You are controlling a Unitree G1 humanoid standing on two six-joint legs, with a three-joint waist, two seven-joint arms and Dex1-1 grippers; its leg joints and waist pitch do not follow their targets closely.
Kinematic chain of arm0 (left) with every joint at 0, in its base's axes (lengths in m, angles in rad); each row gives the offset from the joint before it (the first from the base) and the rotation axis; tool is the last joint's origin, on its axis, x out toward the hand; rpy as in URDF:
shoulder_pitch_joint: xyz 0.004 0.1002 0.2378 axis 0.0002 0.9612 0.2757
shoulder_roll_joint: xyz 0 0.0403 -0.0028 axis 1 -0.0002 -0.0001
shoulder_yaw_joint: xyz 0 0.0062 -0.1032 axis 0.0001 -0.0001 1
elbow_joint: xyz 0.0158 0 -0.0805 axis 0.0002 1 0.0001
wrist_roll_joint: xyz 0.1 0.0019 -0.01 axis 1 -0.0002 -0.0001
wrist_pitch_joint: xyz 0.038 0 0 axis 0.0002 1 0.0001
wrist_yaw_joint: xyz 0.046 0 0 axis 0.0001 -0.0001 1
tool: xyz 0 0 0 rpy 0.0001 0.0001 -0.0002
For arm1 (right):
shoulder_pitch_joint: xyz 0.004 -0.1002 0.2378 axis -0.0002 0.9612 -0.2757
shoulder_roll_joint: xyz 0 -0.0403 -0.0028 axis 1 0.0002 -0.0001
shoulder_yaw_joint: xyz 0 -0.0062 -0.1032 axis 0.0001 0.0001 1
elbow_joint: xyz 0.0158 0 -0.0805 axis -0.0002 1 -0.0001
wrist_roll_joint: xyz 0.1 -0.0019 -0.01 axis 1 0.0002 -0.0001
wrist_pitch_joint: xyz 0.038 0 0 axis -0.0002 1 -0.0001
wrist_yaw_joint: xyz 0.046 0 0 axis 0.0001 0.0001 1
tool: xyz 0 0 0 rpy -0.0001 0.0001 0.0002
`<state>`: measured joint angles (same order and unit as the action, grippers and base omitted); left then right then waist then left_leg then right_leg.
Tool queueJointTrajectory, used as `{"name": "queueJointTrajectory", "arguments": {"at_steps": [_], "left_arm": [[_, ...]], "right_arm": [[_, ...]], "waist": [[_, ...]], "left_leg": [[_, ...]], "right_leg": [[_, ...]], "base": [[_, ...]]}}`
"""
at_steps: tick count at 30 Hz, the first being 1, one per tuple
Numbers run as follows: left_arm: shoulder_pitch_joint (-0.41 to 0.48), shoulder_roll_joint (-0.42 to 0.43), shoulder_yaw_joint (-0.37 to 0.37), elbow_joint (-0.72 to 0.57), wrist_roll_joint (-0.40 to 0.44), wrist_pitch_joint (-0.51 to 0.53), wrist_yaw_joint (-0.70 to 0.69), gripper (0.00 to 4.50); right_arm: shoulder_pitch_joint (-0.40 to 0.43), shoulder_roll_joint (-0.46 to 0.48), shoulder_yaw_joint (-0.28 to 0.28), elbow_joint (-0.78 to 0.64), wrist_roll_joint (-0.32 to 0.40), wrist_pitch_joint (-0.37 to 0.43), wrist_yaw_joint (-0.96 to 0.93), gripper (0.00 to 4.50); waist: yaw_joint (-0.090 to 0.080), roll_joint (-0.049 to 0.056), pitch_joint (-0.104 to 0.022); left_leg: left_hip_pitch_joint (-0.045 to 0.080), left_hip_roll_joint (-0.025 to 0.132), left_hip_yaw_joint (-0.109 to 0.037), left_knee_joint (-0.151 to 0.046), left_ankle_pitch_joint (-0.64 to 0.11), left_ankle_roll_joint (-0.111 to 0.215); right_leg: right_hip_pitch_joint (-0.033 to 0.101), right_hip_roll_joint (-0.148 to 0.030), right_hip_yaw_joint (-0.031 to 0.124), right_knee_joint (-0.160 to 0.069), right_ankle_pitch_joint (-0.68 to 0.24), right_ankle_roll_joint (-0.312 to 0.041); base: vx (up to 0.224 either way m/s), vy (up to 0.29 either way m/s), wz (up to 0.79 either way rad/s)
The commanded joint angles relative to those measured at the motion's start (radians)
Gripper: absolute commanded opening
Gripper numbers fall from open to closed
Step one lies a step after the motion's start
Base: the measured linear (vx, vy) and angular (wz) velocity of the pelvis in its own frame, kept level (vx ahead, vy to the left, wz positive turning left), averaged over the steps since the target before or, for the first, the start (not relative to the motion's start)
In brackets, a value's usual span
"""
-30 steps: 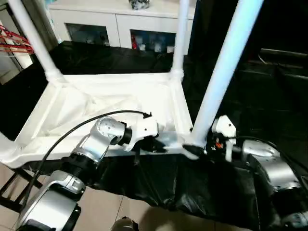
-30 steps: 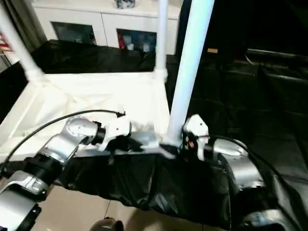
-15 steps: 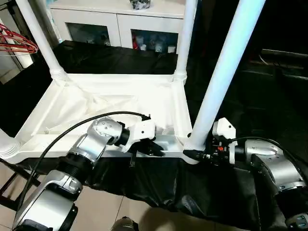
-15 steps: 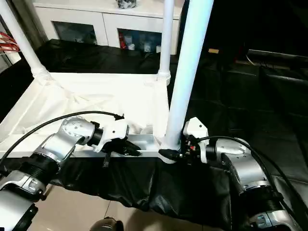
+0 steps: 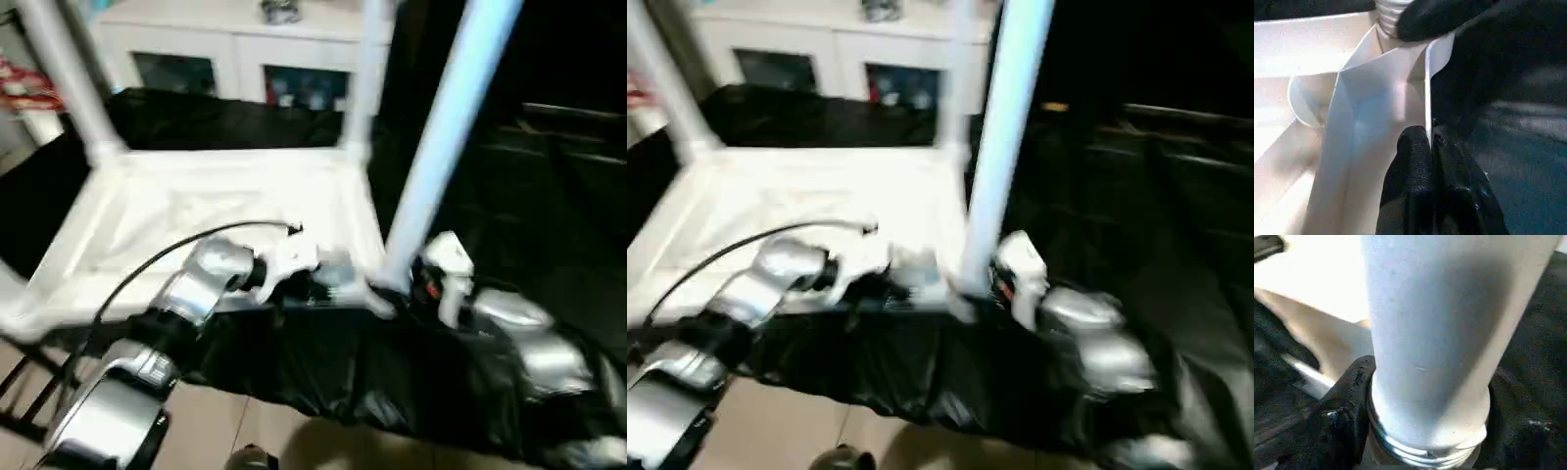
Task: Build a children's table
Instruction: Rotate leg to tighten
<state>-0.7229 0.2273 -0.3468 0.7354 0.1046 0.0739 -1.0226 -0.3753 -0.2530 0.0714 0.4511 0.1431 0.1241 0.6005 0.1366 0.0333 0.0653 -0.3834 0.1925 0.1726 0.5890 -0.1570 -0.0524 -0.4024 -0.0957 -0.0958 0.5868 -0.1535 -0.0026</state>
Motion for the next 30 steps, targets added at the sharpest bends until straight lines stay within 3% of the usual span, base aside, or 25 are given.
{"name": "queueJointTrajectory", "arguments": {"at_steps": [1,4,6,8,11,13,16,18,22,24,26,30], "left_arm": [[-0.049,-0.054,0.021,-0.009,-0.011,0.007,0.076,0.0],[-0.052,-0.09,0.021,-0.015,-0.007,0.021,0.117,0.0],[-0.042,-0.118,0.017,-0.018,0.0,0.022,0.141,0.0],[-0.033,-0.126,0.011,-0.021,0.0,0.018,0.141,0.0],[-0.014,-0.118,-0.002,-0.036,0.002,-0.001,0.112,0.0],[0.003,-0.099,-0.009,-0.057,-0.006,-0.016,0.073,0.0],[0.022,-0.074,-0.016,-0.089,-0.025,-0.028,0.02,0.0],[0.042,-0.037,-0.022,-0.123,-0.043,-0.034,-0.049,0.0],[0.053,-0.004,-0.023,-0.142,-0.054,-0.039,-0.104,0.0],[0.057,0.017,-0.021,-0.151,-0.058,-0.049,-0.138,0.0],[0.064,0.054,-0.023,-0.167,-0.07,-0.061,-0.208,0.0],[0.074,0.1,-0.041,-0.194,-0.08,-0.06,-0.293,0.0]], "right_arm": [[-0.02,0.071,-0.012,0.082,-0.02,0.036,-0.142,2.74],[-0.05,0.128,-0.043,0.124,-0.02,0.036,-0.253,2.74],[-0.074,0.174,-0.047,0.174,-0.039,-0.034,-0.3,2.74],[-0.085,0.195,-0.053,0.192,-0.037,-0.058,-0.307,3.3],[-0.092,0.204,-0.052,0.19,-0.021,-0.065,-0.28,3.51],[-0.093,0.191,-0.041,0.183,-0.032,-0.068,-0.254,3.75],[-0.089,0.165,-0.02,0.17,-0.046,-0.085,-0.204,4.06],[-0.066,0.115,0.008,0.119,-0.031,-0.093,-0.071,4.06],[-0.035,0.058,0.037,0.054,-0.007,-0.088,0.067,4.06],[-0.01,0.013,0.057,0.003,0.012,-0.082,0.168,4.06],[0.03,-0.073,0.09,-0.08,0.054,-0.044,0.335,4.06],[0.058,-0.155,0.117,-0.146,0.091,0.005,0.482,4.06]], "waist": [[-0.01,-0.004,-0.069],[-0.023,0.0,-0.072],[-0.029,0.001,-0.071],[-0.029,-0.002,-0.072],[-0.026,-0.002,-0.074],[-0.021,-0.003,-0.078],[-0.015,-0.002,-0.082],[-0.014,-0.003,-0.083],[-0.009,-0.001,-0.086],[-0.005,-0.002,-0.085],[0.009,-0.004,-0.081],[0.018,-0.005,-0.076]], "left_leg": [[0.029,0.033,-0.025,-0.079,-0.432,-0.025],[0.027,0.034,-0.031,-0.086,-0.46,-0.035],[0.03,0.034,-0.027,-0.086,-0.478,-0.032],[0.029,0.033,-0.025,-0.085,-0.464,-0.024],[0.027,0.034,-0.021,-0.085,-0.431,-0.013],[0.021,0.036,-0.018,-0.084,-0.381,-0.002],[0.023,0.038,-0.012,-0.081,-0.334,0.008],[0.016,0.037,-0.012,-0.079,-0.308,0.019],[0.013,0.039,-0.01,-0.074,-0.255,0.043],[0.016,0.041,-0.008,-0.074,-0.27,0.046],[0.02,0.044,-0.007,-0.075,-0.297,0.048],[0.026,0.046,-0.007,-0.08,-0.348,0.032]], "right_leg": [[0.03,-0.074,0.032,-0.106,-0.591,-0.104],[0.037,-0.07,0.026,-0.103,-0.538,-0.112],[0.032,-0.07,0.03,-0.105,-0.504,-0.125],[0.034,-0.071,0.034,-0.101,-0.483,-0.136],[0.036,-0.07,0.04,-0.096,-0.434,-0.154],[0.042,-0.071,0.045,-0.085,-0.364,-0.177],[0.041,-0.067,0.048,-0.074,-0.282,-0.205],[0.05,-0.067,0.047,-0.067,-0.253,-0.209],[0.053,-0.062,0.047,-0.053,-0.176,-0.229],[0.051,-0.062,0.047,-0.056,-0.189,-0.233],[0.049,-0.062,0.049,-0.061,-0.246,-0.221],[0.043,-0.064,0.051,-0.072,-0.346,-0.201]], "base": [[0.0,0.0,0.0],[0.0,0.0,0.0],[0.0,0.0,0.0],[0.0,0.0,0.0],[0.0,0.0,0.0],[0.0,0.0,0.0],[0.0,0.0,0.0],[0.0,0.0,0.0],[0.0,0.0,0.0],[0.0,0.0,0.0],[0.0,0.0,0.0],[0.0,0.0,0.0]]}}
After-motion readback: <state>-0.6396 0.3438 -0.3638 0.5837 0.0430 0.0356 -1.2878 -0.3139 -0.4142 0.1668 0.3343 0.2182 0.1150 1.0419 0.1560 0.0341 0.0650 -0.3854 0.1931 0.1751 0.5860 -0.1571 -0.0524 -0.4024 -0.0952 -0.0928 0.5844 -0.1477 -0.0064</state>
